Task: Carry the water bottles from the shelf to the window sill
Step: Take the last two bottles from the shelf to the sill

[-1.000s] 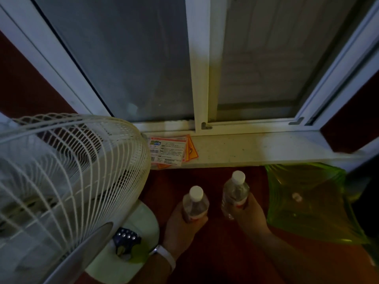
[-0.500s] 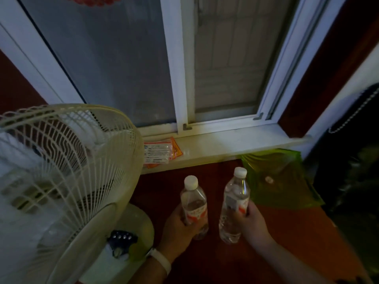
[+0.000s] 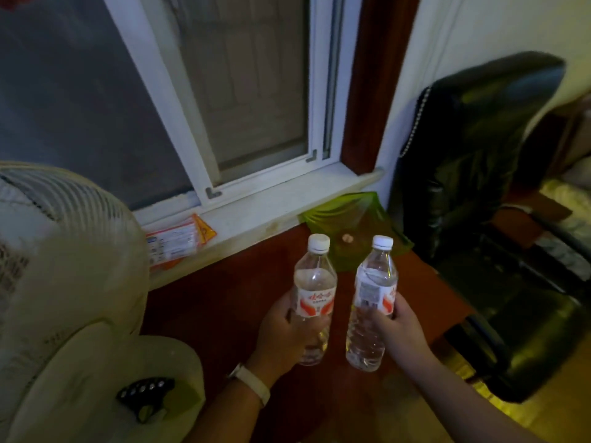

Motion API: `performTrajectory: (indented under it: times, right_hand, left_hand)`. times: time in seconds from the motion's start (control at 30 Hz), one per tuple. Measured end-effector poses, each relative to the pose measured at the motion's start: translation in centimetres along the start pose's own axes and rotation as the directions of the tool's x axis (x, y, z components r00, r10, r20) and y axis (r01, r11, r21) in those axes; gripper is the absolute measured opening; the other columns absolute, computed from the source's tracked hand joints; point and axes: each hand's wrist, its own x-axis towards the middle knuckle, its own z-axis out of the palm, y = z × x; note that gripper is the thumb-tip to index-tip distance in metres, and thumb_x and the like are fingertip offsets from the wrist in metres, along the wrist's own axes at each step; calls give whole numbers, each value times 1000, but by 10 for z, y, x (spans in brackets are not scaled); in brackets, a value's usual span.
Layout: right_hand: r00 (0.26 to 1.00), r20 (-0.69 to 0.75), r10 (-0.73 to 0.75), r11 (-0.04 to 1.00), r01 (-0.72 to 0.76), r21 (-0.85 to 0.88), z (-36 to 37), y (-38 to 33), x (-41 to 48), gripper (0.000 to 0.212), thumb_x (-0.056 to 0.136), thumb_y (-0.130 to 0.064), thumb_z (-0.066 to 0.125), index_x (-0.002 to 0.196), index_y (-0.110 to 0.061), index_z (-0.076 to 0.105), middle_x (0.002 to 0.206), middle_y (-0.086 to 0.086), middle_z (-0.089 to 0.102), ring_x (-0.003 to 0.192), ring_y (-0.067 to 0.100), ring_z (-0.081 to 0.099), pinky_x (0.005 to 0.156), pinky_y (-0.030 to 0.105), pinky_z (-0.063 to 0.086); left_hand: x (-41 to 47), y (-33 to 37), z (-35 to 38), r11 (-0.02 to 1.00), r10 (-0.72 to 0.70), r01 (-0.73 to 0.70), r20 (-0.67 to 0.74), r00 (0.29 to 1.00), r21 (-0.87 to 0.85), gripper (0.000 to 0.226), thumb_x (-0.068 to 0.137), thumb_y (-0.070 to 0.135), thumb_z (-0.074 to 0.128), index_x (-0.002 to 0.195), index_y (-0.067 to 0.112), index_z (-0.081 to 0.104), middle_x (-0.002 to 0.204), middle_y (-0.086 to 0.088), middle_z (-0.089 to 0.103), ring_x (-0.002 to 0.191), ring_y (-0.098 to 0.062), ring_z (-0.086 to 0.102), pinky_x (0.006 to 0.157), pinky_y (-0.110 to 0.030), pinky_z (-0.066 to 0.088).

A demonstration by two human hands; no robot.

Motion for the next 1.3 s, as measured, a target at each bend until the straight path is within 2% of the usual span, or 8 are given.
performTrajectory:
  times: [0.23,0.43,0.6,0.7,0.77,0.9,1.03,1.3]
  right_hand:
    - [998,-71,-2,990,12,141,-91,-2,-38,36,85,-34,70,120,-32,58,104,-6,74,93,16,73,83,46,57]
    - [978,-207,-30,984,65,166,-191,10,-76,32,84,-30,74,113,-33,62,101,-8,75,88,10,73,80,40,58]
    - [941,-338,-14,978,83,191,-272,31,-115,34,83,-27,75,113,-32,60,99,-8,74,85,4,71,61,21,56]
    - [915,-404,-4,982,80,172,-317,44,-139,37,83,-31,74,116,-33,58,104,-8,72,91,8,70,71,29,54]
    - [890,-457,12,978,85,192,-346,53,-154,39,83,-30,74,118,-33,58,106,-8,72,95,10,70,74,32,55]
    - [806,-590,44,974,96,204,-396,68,-179,38,82,-29,75,116,-33,59,102,-8,73,90,9,71,71,29,54]
    - [718,-689,102,962,106,253,-438,83,-198,34,81,-32,76,108,-43,58,99,-20,72,87,0,69,66,23,52]
    - [529,-814,239,931,114,347,-520,110,-207,35,80,-24,77,110,-32,61,97,-7,75,85,7,72,64,24,56]
  left_hand:
    - [-13,29,78,997,43,-50,107,993,62,45,66,45,83,107,47,67,105,14,77,95,-5,73,73,-14,54]
    - [-22,35,167,995,27,-41,158,987,90,46,59,43,87,99,48,66,99,9,78,86,-10,75,63,-16,57]
    - [-30,42,253,991,39,-76,305,952,111,50,60,50,87,105,49,64,107,11,76,94,-9,74,67,-21,58]
    - [-38,52,309,991,43,-90,399,916,100,55,59,58,85,108,48,64,109,13,75,95,-6,73,66,-20,58]
    - [-43,60,346,989,55,-109,450,891,96,50,66,48,84,111,40,64,108,13,75,95,-6,73,65,-17,58]
    - [-49,71,413,983,57,-144,568,821,110,36,78,24,83,108,33,65,101,15,76,91,-5,73,64,-14,55]
    - [-51,81,477,982,28,-148,678,735,120,42,69,40,80,107,35,65,103,13,76,90,-5,73,69,-19,55]
    - [-32,72,618,985,-83,-88,860,504,146,65,59,52,86,115,29,64,107,9,76,96,-9,73,74,-25,57]
